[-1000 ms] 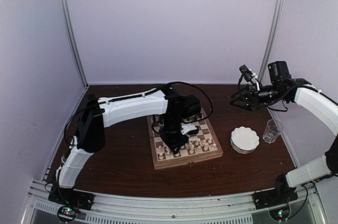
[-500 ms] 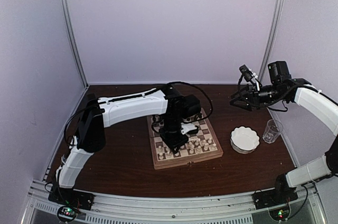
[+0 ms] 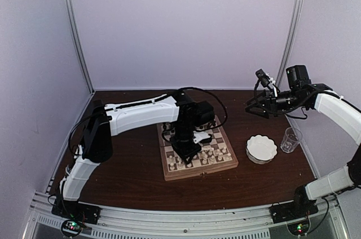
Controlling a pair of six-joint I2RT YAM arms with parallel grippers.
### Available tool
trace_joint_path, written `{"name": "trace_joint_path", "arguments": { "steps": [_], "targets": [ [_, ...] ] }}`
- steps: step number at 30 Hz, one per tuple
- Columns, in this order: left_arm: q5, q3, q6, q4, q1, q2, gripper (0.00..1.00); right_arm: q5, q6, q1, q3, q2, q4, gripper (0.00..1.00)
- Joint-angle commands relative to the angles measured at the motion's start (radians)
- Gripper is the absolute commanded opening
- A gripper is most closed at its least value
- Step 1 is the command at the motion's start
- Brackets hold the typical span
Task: Set up the chess pieces on the board
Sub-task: Place the bishop on c1, then pick up the queen from the chessboard.
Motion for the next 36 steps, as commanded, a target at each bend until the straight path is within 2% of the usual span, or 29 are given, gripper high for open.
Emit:
{"name": "trace_joint_path", "arguments": {
  "steps": [1, 11, 20, 24, 27, 29, 32, 36],
  "targets": [
    [-0.006, 0.021, 0.001, -0.002, -0.006, 0.01, 0.22, -0.011, -0.011, -0.005, 0.0, -0.008, -0.003, 0.61],
    [-0.012, 0.037, -0.002, -0.008, -0.006, -0.005, 0.25, -0.012, -0.008, -0.006, 0.001, -0.009, -0.003, 0.61],
    [-0.107, 0.042, 0.011, -0.009, 0.0, -0.164, 0.29, 0.034, -0.06, -0.006, 0.023, -0.008, -0.055, 0.61],
    [-0.071, -0.084, 0.004, 0.154, 0.022, -0.262, 0.31, 0.058, -0.128, -0.005, 0.06, 0.014, -0.132, 0.61],
    [0.0, -0.194, 0.019, 0.316, 0.05, -0.316, 0.33, 0.06, -0.152, -0.003, 0.069, 0.029, -0.172, 0.6],
    [0.064, -0.213, 0.032, 0.407, 0.071, -0.318, 0.35, 0.067, -0.158, -0.003, 0.067, 0.032, -0.185, 0.6],
    [0.131, -0.157, 0.099, 0.459, 0.09, -0.259, 0.35, 0.081, -0.166, -0.002, 0.06, 0.027, -0.188, 0.6],
    [0.128, -0.056, 0.227, 0.451, 0.091, -0.158, 0.36, 0.091, -0.155, -0.003, 0.039, 0.011, -0.164, 0.6]
  ]
}}
